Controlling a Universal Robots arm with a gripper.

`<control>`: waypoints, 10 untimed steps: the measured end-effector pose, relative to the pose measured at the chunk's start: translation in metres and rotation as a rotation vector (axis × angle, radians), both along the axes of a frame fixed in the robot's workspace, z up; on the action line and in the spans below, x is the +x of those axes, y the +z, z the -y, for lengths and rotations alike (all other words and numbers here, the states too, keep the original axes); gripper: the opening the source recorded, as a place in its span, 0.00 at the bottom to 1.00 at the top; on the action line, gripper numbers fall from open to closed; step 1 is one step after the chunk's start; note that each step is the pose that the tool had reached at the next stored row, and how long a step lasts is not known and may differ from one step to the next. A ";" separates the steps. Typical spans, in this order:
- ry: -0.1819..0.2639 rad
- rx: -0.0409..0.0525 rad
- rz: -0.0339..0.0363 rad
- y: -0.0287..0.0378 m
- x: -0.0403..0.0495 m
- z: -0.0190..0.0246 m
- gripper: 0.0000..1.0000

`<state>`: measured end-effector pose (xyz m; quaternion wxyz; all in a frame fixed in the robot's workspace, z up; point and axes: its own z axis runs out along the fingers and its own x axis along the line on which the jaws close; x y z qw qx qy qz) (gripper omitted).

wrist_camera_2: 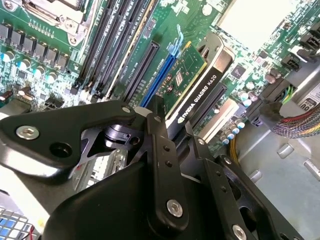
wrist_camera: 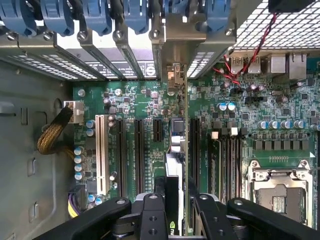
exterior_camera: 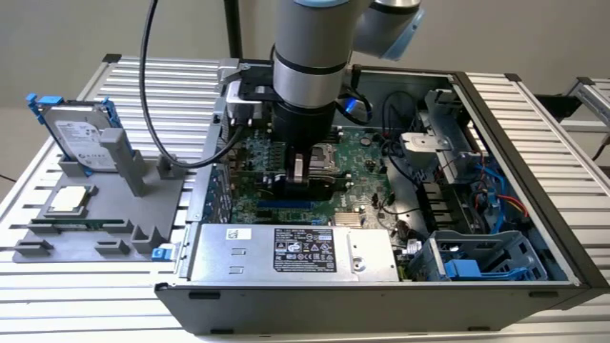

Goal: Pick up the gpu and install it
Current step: 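Insert the gpu into the slot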

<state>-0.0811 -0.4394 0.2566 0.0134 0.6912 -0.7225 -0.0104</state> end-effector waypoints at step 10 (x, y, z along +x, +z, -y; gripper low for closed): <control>0.000 0.0002 0.0002 -0.0048 -0.0042 -0.0001 0.00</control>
